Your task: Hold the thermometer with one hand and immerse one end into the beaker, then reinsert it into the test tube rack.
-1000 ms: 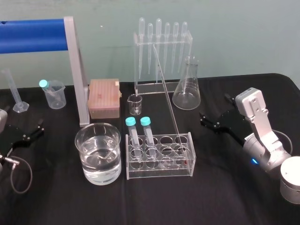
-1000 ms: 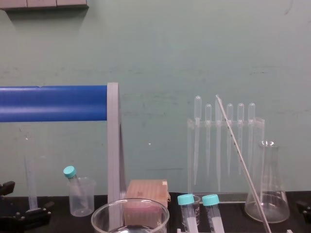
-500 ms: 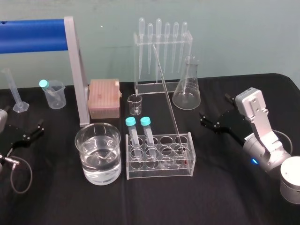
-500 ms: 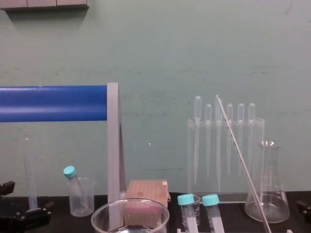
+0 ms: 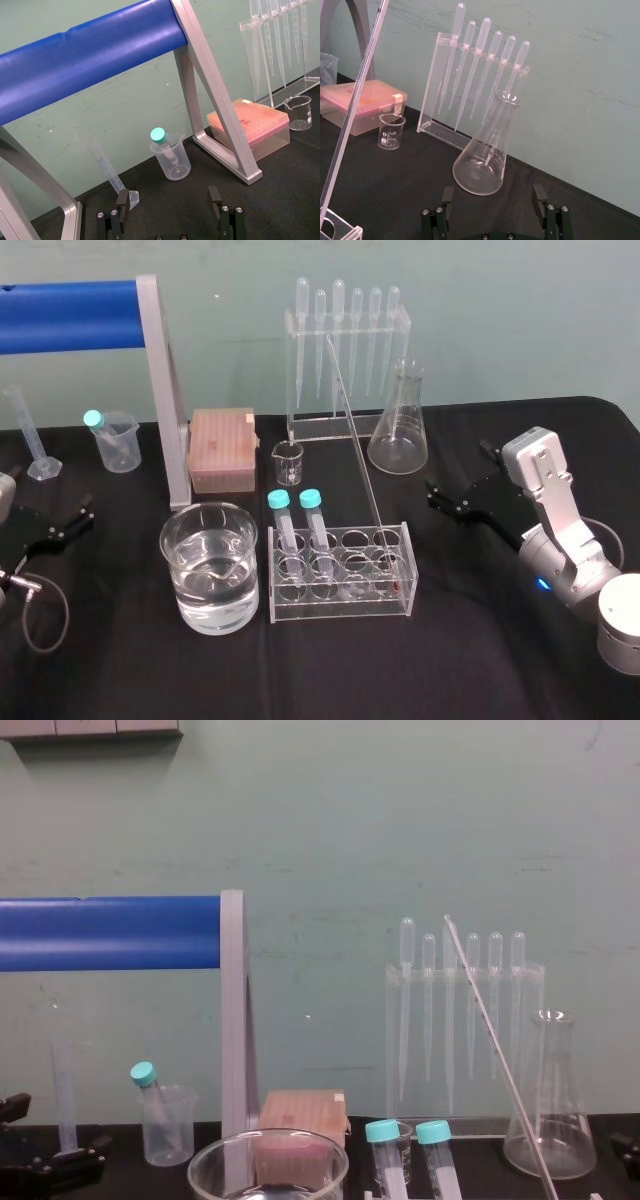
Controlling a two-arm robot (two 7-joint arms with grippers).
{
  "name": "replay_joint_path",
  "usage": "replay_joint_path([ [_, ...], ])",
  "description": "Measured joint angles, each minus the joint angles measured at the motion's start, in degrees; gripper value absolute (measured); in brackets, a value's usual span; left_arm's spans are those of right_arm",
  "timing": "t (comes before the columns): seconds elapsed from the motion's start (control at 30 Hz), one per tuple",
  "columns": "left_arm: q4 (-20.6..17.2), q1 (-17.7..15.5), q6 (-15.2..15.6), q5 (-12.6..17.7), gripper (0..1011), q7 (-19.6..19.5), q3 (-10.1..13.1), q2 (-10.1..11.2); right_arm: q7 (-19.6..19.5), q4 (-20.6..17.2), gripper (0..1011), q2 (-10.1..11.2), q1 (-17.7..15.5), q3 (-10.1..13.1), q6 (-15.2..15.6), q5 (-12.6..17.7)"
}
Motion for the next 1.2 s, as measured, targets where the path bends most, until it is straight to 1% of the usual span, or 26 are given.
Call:
replay_joint_path([
  [0.7,0.0,0.0,0.0,0.0,1008,0.0,0.0,0.0,0.0,0.0,1003,0.0,0.0,0.0,0.0,0.0],
  [0.8,0.0,0.0,0.0,0.0,1008,0.0,0.0,0.0,0.1,-0.1,1003,-0.1,-0.1,0.7,-0.1,0.2],
  [0.87,0.0,0.0,0.0,0.0,1008,0.0,0.0,0.0,0.4,-0.6,1003,-0.2,-0.4,1.9,-0.6,1.1],
  [0.9,0.0,0.0,0.0,0.0,1008,0.0,0.0,0.0,0.8,-1.2,1003,-0.2,-0.7,2.9,-1.0,2.1],
  [0.97,0.0,0.0,0.0,0.0,1008,0.0,0.0,0.0,1.6,-1.9,1003,-0.3,-1.0,4.1,-1.7,3.7],
  [1.0,0.0,0.0,0.0,0.0,1008,0.0,0.0,0.0,2.5,-2.8,1003,-0.3,-1.4,5.3,-2.2,5.4],
  [1.17,0.0,0.0,0.0,0.0,1008,0.0,0.0,0.0,6.0,-5.2,1003,-0.5,-2.2,8.3,-3.4,10.8],
  [1.2,0.0,0.0,0.0,0.0,1008,0.0,0.0,0.0,8.6,-6.8,1003,-0.5,-2.6,9.7,-3.9,14.1],
])
